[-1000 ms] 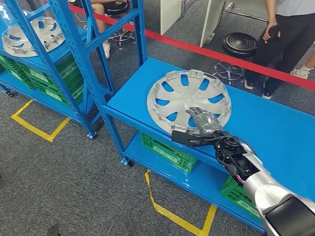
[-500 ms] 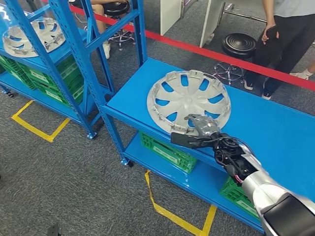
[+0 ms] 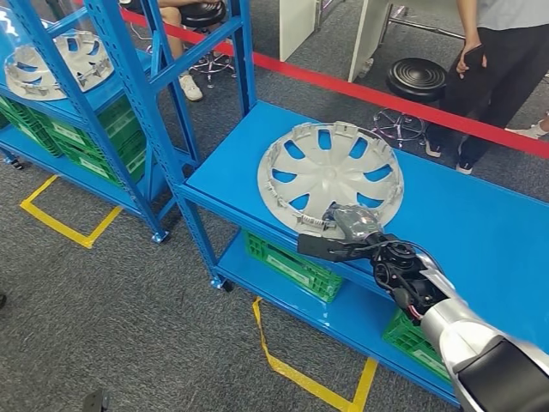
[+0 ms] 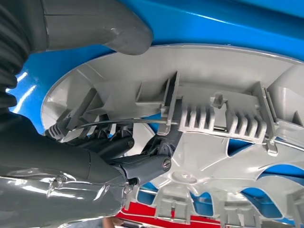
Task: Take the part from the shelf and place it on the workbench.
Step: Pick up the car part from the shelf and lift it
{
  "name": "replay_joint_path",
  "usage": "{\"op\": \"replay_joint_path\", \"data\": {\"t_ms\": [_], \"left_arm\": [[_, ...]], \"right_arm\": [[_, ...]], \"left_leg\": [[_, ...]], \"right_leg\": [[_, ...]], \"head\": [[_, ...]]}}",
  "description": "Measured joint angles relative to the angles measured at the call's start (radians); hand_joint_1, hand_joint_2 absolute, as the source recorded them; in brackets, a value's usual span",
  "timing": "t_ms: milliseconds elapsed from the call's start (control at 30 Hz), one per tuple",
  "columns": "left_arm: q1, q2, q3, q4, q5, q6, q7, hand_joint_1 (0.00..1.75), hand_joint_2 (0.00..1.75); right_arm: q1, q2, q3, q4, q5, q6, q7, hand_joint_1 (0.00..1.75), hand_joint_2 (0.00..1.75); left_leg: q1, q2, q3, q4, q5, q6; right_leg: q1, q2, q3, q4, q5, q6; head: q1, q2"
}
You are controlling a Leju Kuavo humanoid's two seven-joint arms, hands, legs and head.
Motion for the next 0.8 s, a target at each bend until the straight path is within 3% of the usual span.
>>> {"op": "replay_joint_path", "data": {"t_ms": [800], "left_arm": [[0.0,0.0,0.0,0.0,0.003,0.002,-0.017,0.0,1.75]], "right_arm": [[-0.001,0.005,0.015,0.004,-0.07,-0.024,-0.023,1.7,1.75]], "left_leg": [[0.0,0.0,0.0,0.0,0.0,0.0]], "right_leg": [[0.0,0.0,0.0,0.0,0.0,0.0]], "head": [[0.0,0.0]]}}
